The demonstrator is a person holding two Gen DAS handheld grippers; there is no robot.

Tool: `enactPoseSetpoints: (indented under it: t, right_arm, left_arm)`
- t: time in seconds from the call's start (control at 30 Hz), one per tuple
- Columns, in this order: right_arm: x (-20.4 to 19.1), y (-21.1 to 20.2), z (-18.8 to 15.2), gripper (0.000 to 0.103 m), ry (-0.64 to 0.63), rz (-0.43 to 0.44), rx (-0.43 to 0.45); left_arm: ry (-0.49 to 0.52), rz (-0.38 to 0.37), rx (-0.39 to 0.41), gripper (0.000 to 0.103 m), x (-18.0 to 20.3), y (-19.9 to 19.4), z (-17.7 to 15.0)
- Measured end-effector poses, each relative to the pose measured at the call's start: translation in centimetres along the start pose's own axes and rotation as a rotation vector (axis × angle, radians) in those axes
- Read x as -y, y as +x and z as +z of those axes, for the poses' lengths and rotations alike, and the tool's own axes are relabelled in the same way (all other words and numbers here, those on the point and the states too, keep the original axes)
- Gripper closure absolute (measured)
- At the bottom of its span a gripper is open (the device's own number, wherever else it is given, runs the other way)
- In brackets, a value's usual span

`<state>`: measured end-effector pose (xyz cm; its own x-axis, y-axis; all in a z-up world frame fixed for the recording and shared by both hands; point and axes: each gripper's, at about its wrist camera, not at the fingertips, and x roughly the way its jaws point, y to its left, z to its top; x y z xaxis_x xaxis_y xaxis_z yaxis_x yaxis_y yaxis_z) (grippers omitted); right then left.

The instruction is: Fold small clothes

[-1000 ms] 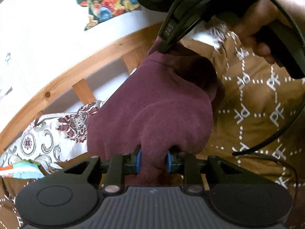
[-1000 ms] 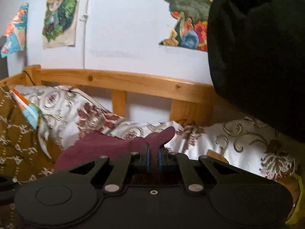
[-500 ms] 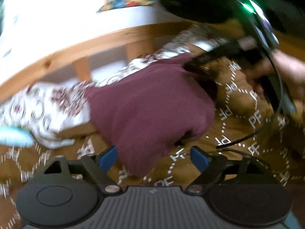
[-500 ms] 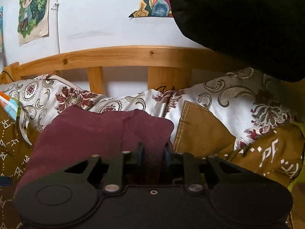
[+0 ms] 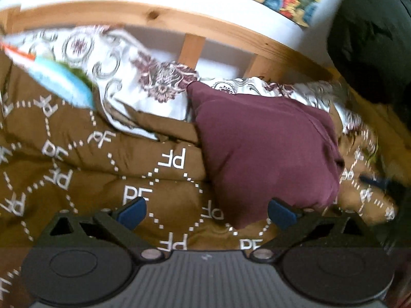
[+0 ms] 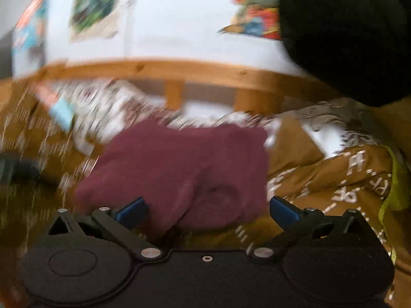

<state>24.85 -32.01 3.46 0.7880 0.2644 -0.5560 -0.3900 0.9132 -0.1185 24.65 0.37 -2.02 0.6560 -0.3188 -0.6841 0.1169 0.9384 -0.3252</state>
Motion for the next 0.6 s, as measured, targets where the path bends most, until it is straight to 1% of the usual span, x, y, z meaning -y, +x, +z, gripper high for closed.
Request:
enactPoseSetpoints:
  t: [0.1,0.17,0.2,0.3,0.4,0.47,0.53,0.57,0.6]
  right_arm:
    - [-3.5,0.8,-1.6,0.001,-0.135,-0.036,-0.039]
    - [-5.1,2.3,-2.0,0.001,-0.170,-0.073,-0.084]
    - [-5.6,3.0,-2.0,0.001,-0.167,-0.083,-0.100]
    - [-5.6,4.5,-1.8,0.001,-0.110,-0.130,-0.128]
    - [-4.2,5.3,-1.5,0.001,-0.046,-0.234,-0.130]
    - [-2.9,4.8,-1.4,0.001,-0.005,-0.301,-0.094]
    - [-1.6,3.9,-1.3,0.001,0.039,-0.390,-0.051]
    - [-0.9,3.4,-1.3,0.001,0.065,-0.408,-0.035]
    - [-0.3,3.1,-1.3,0.001,0.092,-0.403,-0.032]
  left_arm:
    - [-0.045,-0.038,-0.017,0.001,-0.4,0.4,0.0]
    - [-0.048,-0.047,-0.026,0.001,-0.3,0.6,-0.1]
    - [-0.043,-0.050,-0.030,0.001,-0.2,0.6,-0.2]
    - [-0.033,-0.053,-0.036,0.001,0.1,0.8,-0.4]
    - [-0.042,-0.061,-0.048,0.001,0.1,1.1,-0.4]
    - [-0.051,-0.066,-0.059,0.001,0.0,1.3,-0.4]
    - [-0.057,-0.066,-0.067,0.001,0.1,1.6,-0.4]
    - [-0.058,-0.067,-0.068,0.001,0.1,1.7,-0.4]
    - [-0.059,-0.066,-0.069,0.001,0.1,1.7,-0.4]
